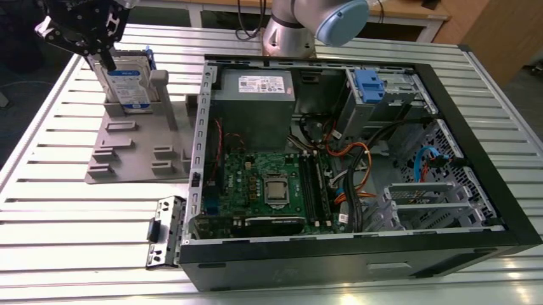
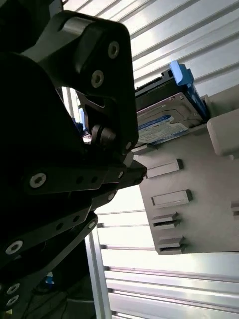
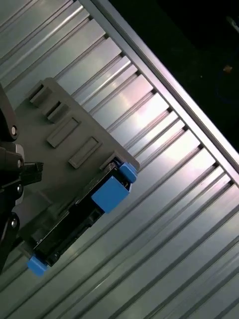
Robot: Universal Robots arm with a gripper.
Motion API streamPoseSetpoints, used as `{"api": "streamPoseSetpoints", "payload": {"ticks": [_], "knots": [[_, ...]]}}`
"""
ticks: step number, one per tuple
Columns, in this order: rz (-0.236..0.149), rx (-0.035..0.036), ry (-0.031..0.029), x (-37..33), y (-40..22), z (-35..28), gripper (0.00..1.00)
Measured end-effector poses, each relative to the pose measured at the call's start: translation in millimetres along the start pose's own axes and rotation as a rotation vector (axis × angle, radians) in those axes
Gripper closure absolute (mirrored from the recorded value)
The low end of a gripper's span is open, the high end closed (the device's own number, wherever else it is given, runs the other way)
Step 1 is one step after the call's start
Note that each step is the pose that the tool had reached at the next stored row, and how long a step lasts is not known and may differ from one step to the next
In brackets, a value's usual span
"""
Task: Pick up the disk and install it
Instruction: 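Pick up the disk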
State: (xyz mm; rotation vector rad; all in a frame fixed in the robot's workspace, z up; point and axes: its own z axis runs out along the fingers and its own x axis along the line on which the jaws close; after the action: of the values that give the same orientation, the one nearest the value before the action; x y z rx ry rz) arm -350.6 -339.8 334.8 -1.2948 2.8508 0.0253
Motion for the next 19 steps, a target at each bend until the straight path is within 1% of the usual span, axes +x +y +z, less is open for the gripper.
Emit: {"api": "streamPoseSetpoints", "payload": {"ticks": [15, 19], "knots": [[-0.272, -0.0044, 0.0029, 0.0, 0.0, 0.0, 0.9], [-0.328, -0.0053, 0.0035, 0.0, 0.0, 0.0, 0.9]]}}
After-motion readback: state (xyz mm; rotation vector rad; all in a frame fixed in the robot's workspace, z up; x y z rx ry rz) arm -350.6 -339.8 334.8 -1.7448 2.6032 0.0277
